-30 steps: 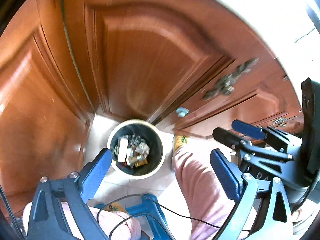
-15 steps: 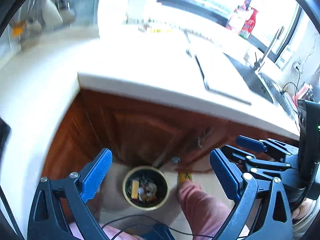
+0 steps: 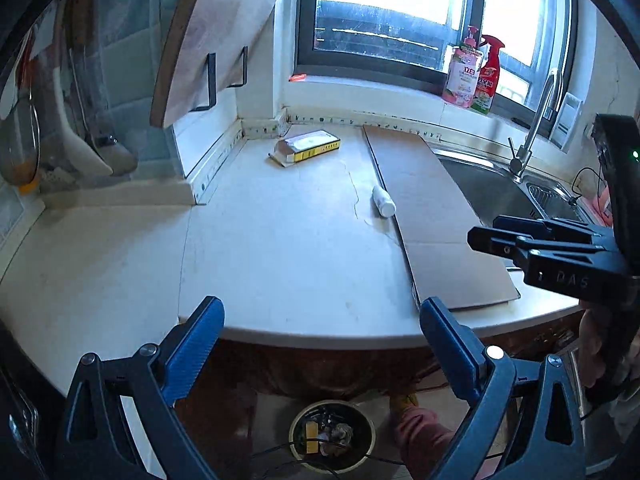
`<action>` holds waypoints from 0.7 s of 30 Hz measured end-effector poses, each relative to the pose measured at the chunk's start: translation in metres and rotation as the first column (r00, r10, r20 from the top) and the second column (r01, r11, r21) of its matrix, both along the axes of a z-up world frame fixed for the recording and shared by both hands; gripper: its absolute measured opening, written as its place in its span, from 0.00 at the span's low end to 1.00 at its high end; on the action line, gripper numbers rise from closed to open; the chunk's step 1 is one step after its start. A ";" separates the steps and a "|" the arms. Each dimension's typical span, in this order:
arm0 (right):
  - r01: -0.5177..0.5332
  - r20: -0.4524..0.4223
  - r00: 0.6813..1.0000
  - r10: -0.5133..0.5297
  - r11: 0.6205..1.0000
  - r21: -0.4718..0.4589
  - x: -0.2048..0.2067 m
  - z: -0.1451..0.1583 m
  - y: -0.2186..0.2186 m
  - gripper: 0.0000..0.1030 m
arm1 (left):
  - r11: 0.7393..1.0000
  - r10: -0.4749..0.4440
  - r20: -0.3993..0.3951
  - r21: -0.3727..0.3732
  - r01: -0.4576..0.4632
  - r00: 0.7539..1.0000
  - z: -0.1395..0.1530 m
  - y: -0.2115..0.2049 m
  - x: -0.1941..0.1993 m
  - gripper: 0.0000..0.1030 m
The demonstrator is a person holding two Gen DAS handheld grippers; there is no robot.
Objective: Collect trash
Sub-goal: 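Grasp the white dropper bottle with the right tool while the left reaches the red medicine box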
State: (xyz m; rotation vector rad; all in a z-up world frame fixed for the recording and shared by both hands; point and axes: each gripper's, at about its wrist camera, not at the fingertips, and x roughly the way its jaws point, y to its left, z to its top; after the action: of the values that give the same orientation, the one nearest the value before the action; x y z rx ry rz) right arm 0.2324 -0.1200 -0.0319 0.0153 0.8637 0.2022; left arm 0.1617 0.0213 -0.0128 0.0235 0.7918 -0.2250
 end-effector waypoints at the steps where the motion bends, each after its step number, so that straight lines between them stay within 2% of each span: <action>1: 0.012 -0.007 1.000 -0.012 1.000 0.003 0.011 0.003 -0.003 0.48 | 1.000 -0.002 0.006 0.014 0.002 1.000 0.004 -0.002 0.009 0.95; 5: 0.058 -0.038 0.998 -0.058 0.998 -0.002 0.050 -0.002 -0.009 0.48 | 0.998 -0.007 0.033 0.068 0.004 0.999 0.011 -0.007 0.042 0.95; 9: 0.094 -0.104 0.991 -0.090 0.995 0.030 0.090 -0.018 -0.018 0.48 | 0.997 -0.008 0.016 0.080 0.007 1.000 0.008 -0.011 0.080 0.93; 14: 0.135 -0.163 0.979 -0.123 0.989 0.060 0.126 -0.038 -0.023 0.48 | 0.996 -0.015 -0.028 0.085 0.018 0.999 -0.005 -0.018 0.123 0.81; 16: 0.144 -0.188 0.974 -0.129 0.987 0.066 0.137 -0.047 -0.022 0.48 | 0.996 -0.020 -0.047 0.081 0.024 0.999 -0.011 -0.019 0.138 0.72; 21: 0.147 -0.259 0.958 -0.124 0.987 0.072 0.157 -0.070 -0.020 0.35 | 0.997 -0.032 -0.065 0.065 0.036 0.997 -0.019 -0.021 0.159 0.69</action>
State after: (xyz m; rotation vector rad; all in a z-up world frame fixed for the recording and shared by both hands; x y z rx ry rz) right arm 0.3898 -0.1396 -0.1016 0.1879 1.1043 0.1115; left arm 0.3209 0.0003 -0.0321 0.0927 0.8629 -0.2324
